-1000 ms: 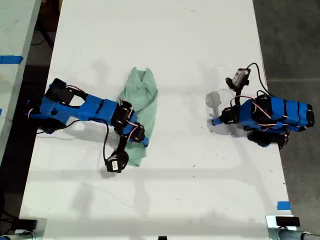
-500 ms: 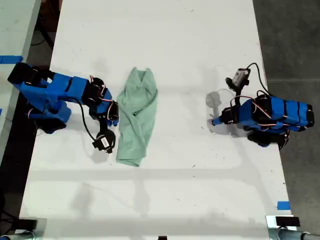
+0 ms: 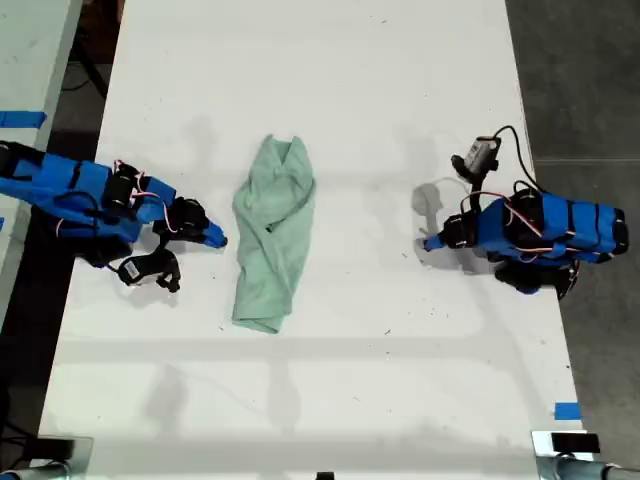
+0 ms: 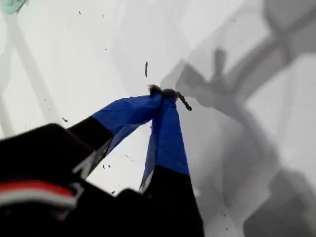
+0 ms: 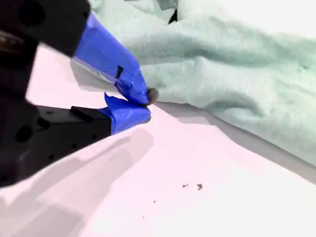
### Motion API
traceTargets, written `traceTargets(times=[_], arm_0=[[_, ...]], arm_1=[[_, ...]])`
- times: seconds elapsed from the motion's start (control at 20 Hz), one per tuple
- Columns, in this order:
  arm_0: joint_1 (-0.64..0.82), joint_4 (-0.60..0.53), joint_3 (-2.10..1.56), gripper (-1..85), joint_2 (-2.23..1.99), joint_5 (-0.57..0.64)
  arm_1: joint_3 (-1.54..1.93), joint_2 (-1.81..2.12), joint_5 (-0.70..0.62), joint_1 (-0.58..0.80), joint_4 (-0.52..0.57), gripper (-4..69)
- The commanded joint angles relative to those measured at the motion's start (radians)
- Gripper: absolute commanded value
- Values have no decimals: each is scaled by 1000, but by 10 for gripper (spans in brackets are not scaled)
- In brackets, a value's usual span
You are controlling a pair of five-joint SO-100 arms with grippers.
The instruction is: Fold t shirt
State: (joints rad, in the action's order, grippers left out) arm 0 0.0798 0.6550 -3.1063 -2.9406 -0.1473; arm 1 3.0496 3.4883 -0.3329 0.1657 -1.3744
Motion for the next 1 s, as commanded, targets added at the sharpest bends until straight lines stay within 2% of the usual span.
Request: traceTargets(times=[0.0, 0.15, 0.35, 0.55, 0.85, 0.95], arm_0=[[60, 295, -166, -3, -646, -5], [110, 360, -189, -3, -635, -8], [141, 359, -189, -2, -638, 55], [121, 357, -187, -2, -641, 48], [209, 365, -187, -2, -617, 63], [212, 364, -187, 43, -626, 63]], arm_1=[[38, 8, 2, 6, -2, -19], [40, 9, 2, 6, -2, -19], [40, 9, 3, 6, 0, -19], [40, 9, 2, 6, 0, -19], [40, 9, 3, 2, 0, -19], [40, 9, 3, 3, 0, -19]])
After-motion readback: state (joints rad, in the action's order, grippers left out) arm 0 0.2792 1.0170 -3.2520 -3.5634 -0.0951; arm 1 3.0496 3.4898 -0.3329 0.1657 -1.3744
